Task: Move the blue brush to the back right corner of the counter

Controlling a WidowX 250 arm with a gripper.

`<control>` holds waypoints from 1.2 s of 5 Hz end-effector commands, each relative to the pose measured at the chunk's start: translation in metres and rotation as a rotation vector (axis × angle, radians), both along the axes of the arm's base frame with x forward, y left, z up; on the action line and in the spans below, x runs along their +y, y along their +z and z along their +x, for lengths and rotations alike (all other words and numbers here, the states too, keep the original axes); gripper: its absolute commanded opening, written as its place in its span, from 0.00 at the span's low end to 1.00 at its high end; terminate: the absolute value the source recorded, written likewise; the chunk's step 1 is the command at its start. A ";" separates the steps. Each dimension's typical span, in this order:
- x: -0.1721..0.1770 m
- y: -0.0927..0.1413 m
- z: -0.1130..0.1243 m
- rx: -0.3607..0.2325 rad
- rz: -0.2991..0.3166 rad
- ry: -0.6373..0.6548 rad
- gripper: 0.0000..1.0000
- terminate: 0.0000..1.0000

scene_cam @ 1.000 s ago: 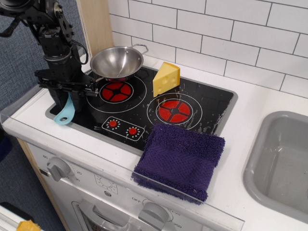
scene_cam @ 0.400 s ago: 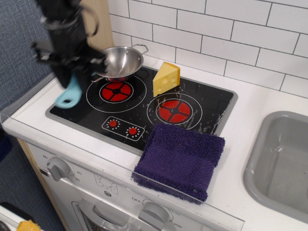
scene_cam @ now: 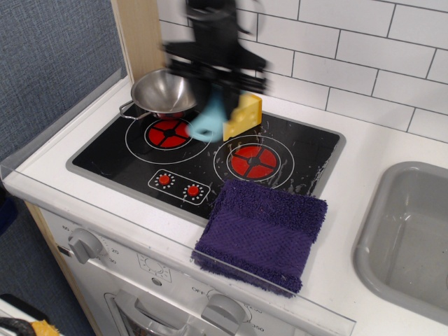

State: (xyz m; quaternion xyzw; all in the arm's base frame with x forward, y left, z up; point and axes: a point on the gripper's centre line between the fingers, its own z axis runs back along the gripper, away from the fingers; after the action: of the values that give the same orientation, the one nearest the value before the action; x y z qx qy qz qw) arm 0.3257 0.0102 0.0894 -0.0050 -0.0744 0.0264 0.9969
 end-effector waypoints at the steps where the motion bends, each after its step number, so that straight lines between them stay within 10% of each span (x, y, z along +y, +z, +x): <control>1: -0.026 -0.042 0.030 -0.012 0.011 0.041 0.00 0.00; 4: -0.038 -0.075 0.046 -0.010 0.071 -0.015 0.00 0.00; 5: -0.041 -0.062 0.043 -0.032 0.052 -0.029 1.00 0.00; 6: -0.038 -0.041 0.045 -0.063 0.008 -0.016 1.00 0.00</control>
State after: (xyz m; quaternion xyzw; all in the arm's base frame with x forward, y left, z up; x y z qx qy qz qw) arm 0.3733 -0.0332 0.0203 -0.0011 -0.0631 0.0160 0.9979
